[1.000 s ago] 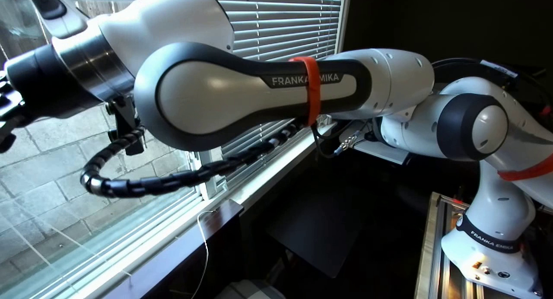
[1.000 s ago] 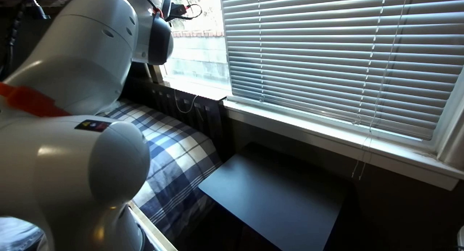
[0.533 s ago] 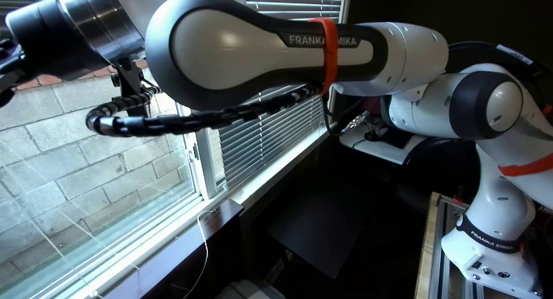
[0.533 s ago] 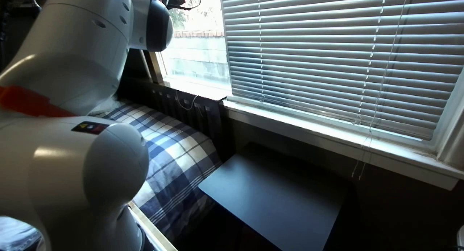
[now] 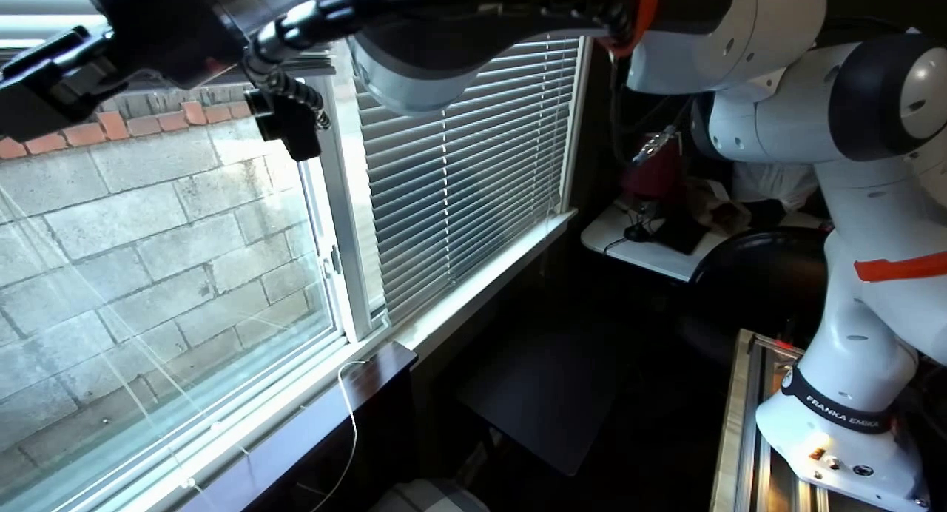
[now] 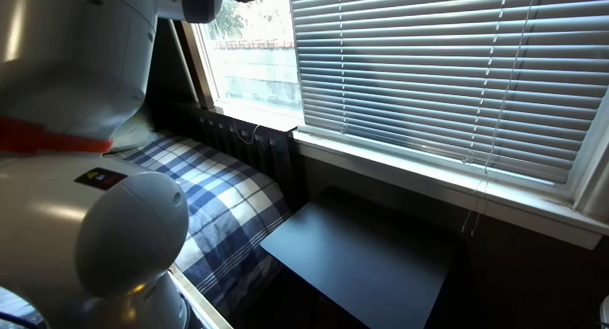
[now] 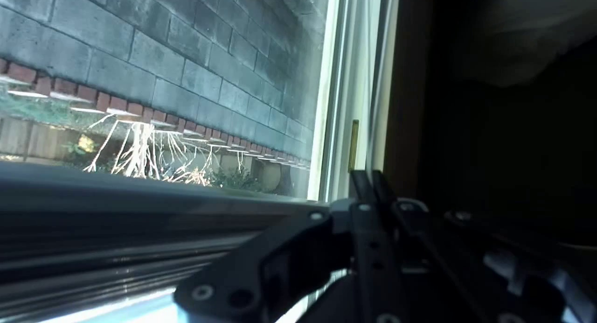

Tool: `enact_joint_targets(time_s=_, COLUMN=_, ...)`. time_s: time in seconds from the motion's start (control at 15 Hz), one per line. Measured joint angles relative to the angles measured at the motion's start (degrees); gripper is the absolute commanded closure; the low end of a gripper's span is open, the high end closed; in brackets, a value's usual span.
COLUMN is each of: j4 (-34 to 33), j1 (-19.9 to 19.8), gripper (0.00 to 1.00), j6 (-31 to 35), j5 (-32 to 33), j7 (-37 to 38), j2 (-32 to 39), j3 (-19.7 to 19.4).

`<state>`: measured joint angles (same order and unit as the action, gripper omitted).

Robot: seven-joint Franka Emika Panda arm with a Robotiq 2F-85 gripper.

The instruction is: Pull the two white string on the left downwards

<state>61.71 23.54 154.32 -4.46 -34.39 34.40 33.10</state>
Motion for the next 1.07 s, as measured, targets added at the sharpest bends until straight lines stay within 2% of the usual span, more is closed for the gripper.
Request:
enact_joint_targets(time_s=0.2, j4=7.45, j1=-4.34, gripper=1.00, j6=-1.79, j5=-4.35, j7=0.24, j2=-5.99, j3=2.05)
enact_joint_targets(time_s=0.47, j4=17.52, j1=-10.92, gripper=1.00, j6=-0.86, j5=-12.31, j7=-0.09, j2=-14.35, j3=5.10)
enact_joint_targets(time_s=0.73, j4=25.30, j1=-16.75, gripper=1.00, j6=6.36, j5=-22.52, j7=-4.14, j2=-21.38, j3=8.39)
enact_joint_targets(time_s=1.07, j4=28.93, j1=-19.59, gripper=1.00, j6=14.84, j5=-30.88, j7=-10.98, j2=-25.35, j3=10.86)
